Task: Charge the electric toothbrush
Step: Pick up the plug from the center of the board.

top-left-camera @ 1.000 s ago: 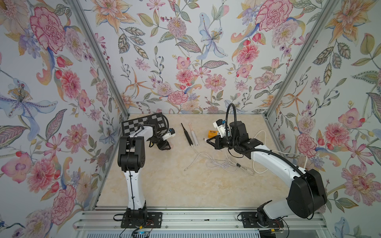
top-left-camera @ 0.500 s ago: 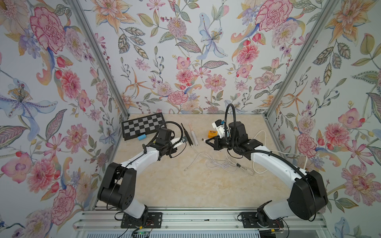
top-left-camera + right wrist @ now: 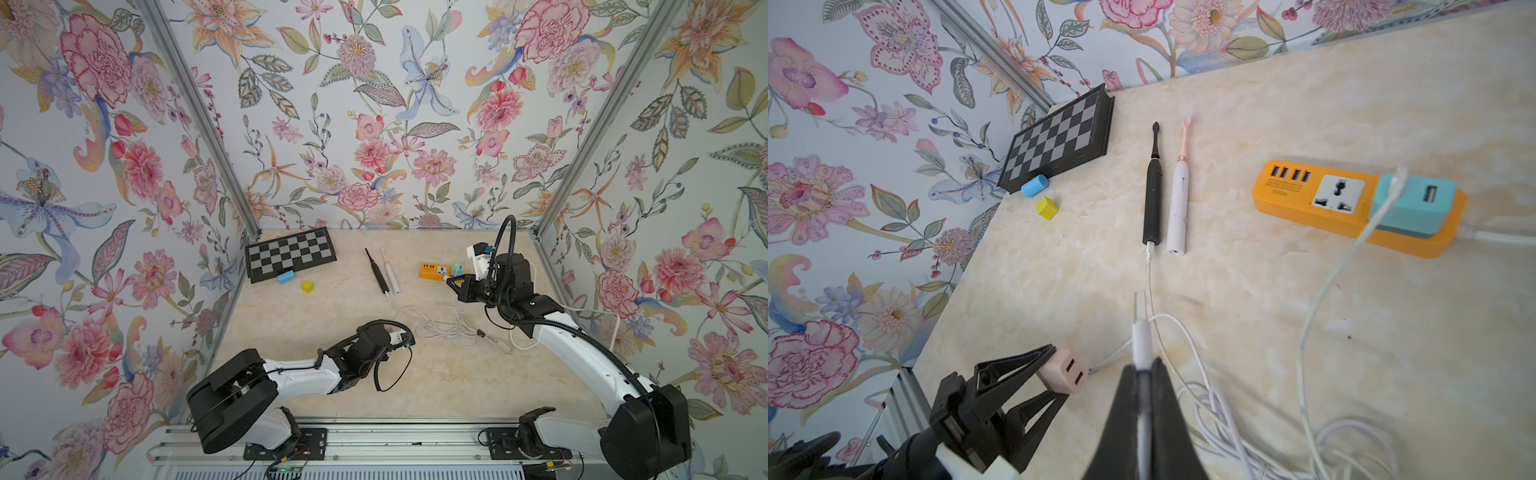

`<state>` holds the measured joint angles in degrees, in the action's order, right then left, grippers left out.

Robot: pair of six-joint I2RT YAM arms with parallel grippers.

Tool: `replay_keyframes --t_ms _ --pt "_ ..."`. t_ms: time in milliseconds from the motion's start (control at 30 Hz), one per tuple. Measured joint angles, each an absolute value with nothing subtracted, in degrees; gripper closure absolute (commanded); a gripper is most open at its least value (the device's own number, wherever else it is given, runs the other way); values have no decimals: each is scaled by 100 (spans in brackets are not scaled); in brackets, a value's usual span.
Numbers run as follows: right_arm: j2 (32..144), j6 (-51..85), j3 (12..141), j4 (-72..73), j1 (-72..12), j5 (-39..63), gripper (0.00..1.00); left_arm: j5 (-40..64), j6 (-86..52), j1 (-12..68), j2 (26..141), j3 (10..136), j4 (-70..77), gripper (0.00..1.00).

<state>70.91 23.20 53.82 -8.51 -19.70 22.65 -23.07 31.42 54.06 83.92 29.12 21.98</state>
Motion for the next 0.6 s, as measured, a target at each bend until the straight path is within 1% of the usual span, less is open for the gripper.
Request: replay_keyframes --t_ms 200,300,400,467,533,600 --pt "7052 2425 5323 -884 -1964 2307 100 -2604 2884 5419 8560 2661 2340 73" --pt "7098 2388 5325 -880 -1955 2523 100 -2556 2967 5433 8226 2480 2536 71" --pt "7363 2272 5476 -934 -1896 3256 100 -2423 3498 5391 7513 2217 2936 70" --pt "7686 2167 5728 -1000 -1870 3979 100 -2128 4180 5249 7122 2171 3295 67" --pt "7988 2102 5999 -1059 -1865 4670 100 -1769 4899 4939 6925 2231 3625 62" --pt "8219 2084 6276 -1153 -1865 5207 100 -1406 5513 4510 6923 2473 3789 60"
